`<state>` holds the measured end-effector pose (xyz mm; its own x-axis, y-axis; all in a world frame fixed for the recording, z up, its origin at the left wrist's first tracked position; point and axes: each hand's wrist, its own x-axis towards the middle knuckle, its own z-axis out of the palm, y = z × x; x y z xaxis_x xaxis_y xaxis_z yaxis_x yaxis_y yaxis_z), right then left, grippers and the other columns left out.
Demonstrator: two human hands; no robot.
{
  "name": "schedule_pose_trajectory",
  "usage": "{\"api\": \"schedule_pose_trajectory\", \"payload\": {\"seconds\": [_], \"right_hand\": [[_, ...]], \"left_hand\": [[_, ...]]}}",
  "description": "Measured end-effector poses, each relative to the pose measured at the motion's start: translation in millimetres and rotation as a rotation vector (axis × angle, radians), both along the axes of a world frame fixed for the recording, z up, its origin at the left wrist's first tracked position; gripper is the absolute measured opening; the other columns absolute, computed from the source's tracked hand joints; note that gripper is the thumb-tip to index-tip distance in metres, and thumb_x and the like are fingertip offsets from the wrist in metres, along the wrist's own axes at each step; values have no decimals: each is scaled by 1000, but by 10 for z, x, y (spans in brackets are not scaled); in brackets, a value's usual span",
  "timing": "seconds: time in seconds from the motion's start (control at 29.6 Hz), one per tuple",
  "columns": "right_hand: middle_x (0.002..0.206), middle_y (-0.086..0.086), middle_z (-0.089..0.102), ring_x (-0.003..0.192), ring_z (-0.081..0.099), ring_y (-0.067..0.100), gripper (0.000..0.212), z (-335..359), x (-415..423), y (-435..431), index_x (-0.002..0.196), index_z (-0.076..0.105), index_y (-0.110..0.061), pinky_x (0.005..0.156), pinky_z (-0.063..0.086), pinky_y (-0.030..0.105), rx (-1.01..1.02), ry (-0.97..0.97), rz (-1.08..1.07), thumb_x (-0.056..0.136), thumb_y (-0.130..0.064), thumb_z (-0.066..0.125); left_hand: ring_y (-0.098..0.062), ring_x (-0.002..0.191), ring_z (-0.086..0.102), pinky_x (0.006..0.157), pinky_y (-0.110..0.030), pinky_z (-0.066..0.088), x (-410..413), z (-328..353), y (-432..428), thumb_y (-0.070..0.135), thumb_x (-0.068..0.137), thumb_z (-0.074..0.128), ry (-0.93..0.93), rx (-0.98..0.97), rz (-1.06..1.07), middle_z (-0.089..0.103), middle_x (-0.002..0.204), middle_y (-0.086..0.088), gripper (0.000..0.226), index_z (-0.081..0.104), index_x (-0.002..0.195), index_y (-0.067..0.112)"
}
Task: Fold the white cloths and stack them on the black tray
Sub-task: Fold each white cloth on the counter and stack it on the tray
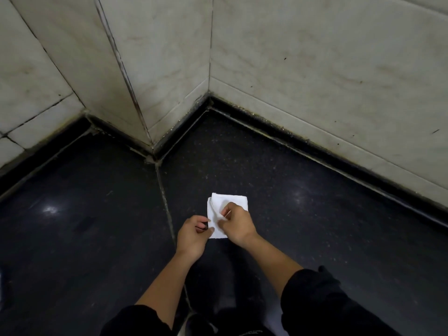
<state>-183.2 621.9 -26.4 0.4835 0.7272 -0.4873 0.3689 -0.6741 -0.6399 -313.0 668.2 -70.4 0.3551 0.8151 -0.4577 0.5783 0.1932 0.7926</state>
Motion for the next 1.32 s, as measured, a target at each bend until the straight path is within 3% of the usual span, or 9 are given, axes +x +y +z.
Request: {"api": "schedule_pose_trajectory", "payload": {"seconds": [0.17, 0.3, 0.47, 0.61, 0.74, 0.88, 1.01, 1.25, 1.32], "right_hand": [[78, -4, 57, 75, 56, 14, 11, -96, -65, -11, 89, 52, -19, 61, 42, 22, -54, -15, 42, 87, -19, 63], [97, 0, 67, 92, 62, 15, 16, -45, -14, -26, 98, 67, -15, 77, 46, 22, -95, 87, 90, 84, -23, 67], [84, 3, 70, 77, 66, 18, 10, 24, 299, -49, 83, 71, -15, 78, 54, 35, -6, 185, -216, 84, -12, 61], [87, 9, 70, 86, 67, 26, 8, -61, 532, -206, 82, 67, -15, 82, 56, 40, -59, 58, -405, 84, -10, 60], [94, 10, 70, 89, 66, 26, 10, -154, 523, -281, 92, 66, -13, 84, 57, 43, -76, 125, -474, 83, -15, 63], [102, 8, 66, 87, 62, 23, 21, -145, 421, -273, 102, 63, -12, 67, 51, 32, -44, 271, -510, 85, -24, 68], [88, 7, 64, 69, 57, 17, 21, -27, 346, -235, 104, 62, -10, 54, 42, 26, -31, 407, -490, 89, -23, 65], [89, 8, 68, 66, 59, 15, 15, 299, 283, -175, 102, 64, -10, 52, 45, 24, 142, 488, -430, 87, -12, 63], [88, 9, 67, 70, 60, 16, 14, 428, 275, -163, 100, 65, -8, 56, 48, 24, 190, 527, -411, 87, -10, 64]], "left_hand": [[-13, 87, 62, 79, -26, 52, -21, -29, 59, 22, 92, 61, -24, -26, -4, 65, 100, -1, 6, 64, 97, 24], [-21, 86, 66, 85, -45, 54, -19, -7, 85, 38, 98, 46, -22, -91, 30, 69, 90, -4, 29, 65, 88, 18], [-16, 85, 65, 82, -38, 55, -6, 52, 102, 34, 91, 62, -13, -82, -3, 66, 93, 1, 14, 63, 95, 21], [-11, 81, 61, 74, -25, 50, -22, 58, 84, 24, 90, 65, 12, -62, -25, 61, 89, 6, 15, 62, 104, 18], [-12, 84, 60, 76, -27, 51, 2, 54, 110, 23, 91, 63, 45, -35, -40, 61, 91, 5, 19, 62, 109, 16], [-13, 83, 60, 72, -25, 45, 41, 82, 115, 23, 93, 60, 96, -21, -59, 61, 92, 2, 19, 60, 110, 15], [-19, 90, 61, 74, -27, 45, 80, 145, 148, 21, 93, 60, 160, -35, -102, 63, 100, -3, 20, 59, 112, 14], [-23, 93, 62, 92, -40, 54, 110, 307, 178, 15, 88, 59, 26, -322, 37, 65, 97, -10, 6, 60, 82, 15], [-22, 96, 60, 89, -34, 51, 148, 390, 137, 19, 94, 56, -154, -535, 185, 63, 101, -12, 14, 61, 96, 6]]}}
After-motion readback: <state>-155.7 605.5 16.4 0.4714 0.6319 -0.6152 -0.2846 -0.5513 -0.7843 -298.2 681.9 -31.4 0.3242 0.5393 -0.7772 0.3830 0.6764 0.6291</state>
